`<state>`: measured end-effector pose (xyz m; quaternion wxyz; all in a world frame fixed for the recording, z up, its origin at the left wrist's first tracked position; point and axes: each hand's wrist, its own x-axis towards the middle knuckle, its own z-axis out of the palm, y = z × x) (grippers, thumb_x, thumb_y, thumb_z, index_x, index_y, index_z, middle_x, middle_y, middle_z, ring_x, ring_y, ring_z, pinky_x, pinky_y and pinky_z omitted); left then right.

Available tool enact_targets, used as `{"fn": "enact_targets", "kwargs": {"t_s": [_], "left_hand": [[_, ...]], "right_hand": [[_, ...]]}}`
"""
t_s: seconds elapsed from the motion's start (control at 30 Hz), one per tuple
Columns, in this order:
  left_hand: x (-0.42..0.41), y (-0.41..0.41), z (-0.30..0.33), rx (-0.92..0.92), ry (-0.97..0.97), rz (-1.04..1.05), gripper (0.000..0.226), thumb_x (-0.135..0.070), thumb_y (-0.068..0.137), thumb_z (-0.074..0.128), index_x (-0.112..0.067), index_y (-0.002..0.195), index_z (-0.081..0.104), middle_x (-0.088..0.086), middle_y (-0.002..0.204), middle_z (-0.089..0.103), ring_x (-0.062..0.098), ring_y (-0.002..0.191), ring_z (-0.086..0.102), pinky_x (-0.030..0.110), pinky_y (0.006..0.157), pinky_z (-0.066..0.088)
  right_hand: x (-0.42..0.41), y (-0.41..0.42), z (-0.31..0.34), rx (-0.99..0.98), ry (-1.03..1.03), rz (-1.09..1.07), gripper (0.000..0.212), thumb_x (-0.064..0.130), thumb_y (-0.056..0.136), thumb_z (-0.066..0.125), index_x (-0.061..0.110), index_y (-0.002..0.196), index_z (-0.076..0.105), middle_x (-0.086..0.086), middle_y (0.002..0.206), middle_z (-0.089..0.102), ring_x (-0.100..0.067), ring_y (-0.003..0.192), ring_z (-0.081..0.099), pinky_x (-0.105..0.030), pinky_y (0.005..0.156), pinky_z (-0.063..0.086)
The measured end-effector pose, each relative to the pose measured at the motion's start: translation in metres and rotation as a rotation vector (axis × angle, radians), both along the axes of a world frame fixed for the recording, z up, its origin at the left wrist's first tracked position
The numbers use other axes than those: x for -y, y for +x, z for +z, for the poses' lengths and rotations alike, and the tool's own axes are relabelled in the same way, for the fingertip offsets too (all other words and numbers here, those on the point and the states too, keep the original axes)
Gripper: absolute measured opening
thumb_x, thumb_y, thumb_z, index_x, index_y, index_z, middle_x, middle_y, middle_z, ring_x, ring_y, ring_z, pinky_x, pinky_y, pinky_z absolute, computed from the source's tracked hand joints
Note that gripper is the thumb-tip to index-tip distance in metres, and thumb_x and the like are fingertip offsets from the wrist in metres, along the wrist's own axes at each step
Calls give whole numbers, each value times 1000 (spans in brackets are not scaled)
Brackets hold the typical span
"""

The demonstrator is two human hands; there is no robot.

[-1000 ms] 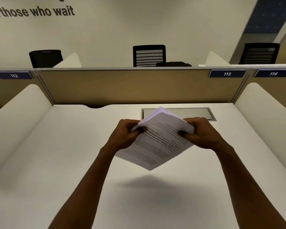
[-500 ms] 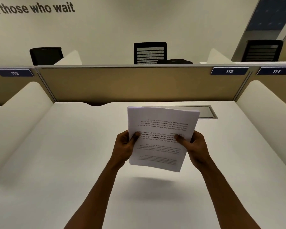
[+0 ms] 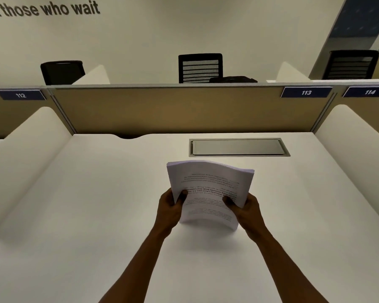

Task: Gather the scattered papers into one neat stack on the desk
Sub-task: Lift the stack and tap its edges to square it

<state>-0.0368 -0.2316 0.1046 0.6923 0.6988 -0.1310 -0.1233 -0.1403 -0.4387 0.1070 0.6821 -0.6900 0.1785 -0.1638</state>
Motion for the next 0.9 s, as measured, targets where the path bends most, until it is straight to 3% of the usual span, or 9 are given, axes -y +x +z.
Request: {"fn": "enact_targets", "kwargs": {"t_s": [0.1,0.27,0.37,0.47,0.53,0.6,0.7,0.8,0.9], "left_hand": [[-5,-9,-17,-20,56,11,32,-37,91,58,-17,112,69,1,106,76,24,100,71,42,84,61],[3,-3,-5,12,27,14,26,-37,93,58,-22,110,69,-1,101,76,22,93,73,36,76,63],[3,-10,-16,-32,62,26,22,-30,98,57,-21,115,67,-1,106,75,22,100,72,42,83,62],[-5,-19,-24,-34,97,24,19,-31,97,57,-27,113,67,-5,107,75,26,104,71,36,82,62],[-7,-16,-9,62,121,27,22,-33,95,61,-34,116,64,-10,113,73,22,107,69,28,82,60],[-8,-4,16,273,208,137,50,-36,88,70,-30,135,53,-8,131,62,14,118,61,22,90,54],[-13,17,64,595,352,322,86,-47,82,74,-21,153,31,-2,153,41,15,141,40,23,112,36],[-13,38,113,781,474,145,97,-63,77,69,-35,155,20,-12,159,32,11,149,27,16,116,22],[3,51,142,747,622,-163,103,-56,71,79,-40,154,21,-16,157,37,14,145,36,28,114,32]], "right_hand": [[-6,-5,-19,-72,-14,-13,29,21,82,78,30,108,69,7,106,73,-16,99,68,-26,70,61],[4,-1,-8,-26,-17,-38,26,33,77,77,42,100,70,13,98,74,-12,91,71,-25,68,61],[0,-5,-22,-82,-74,-29,26,25,83,76,34,107,67,10,104,72,-13,96,68,-21,69,59],[-6,-14,-35,-116,-140,-37,23,24,86,74,33,105,66,8,103,71,-15,95,68,-19,66,58],[-1,-11,-24,-78,-210,-44,20,25,86,73,38,99,65,11,98,71,-12,90,69,-16,62,57],[9,-5,-5,-27,-298,-24,21,27,87,72,45,96,63,17,95,71,-5,86,69,-12,64,55],[20,4,18,-3,-467,57,21,29,88,70,48,96,64,27,91,68,8,85,65,-7,65,51],[29,7,32,-7,-575,129,24,22,90,68,40,105,69,34,90,68,8,86,65,-9,67,50],[38,9,45,-7,-676,179,21,21,91,65,31,109,68,18,93,73,-4,84,68,-19,68,54]]}}
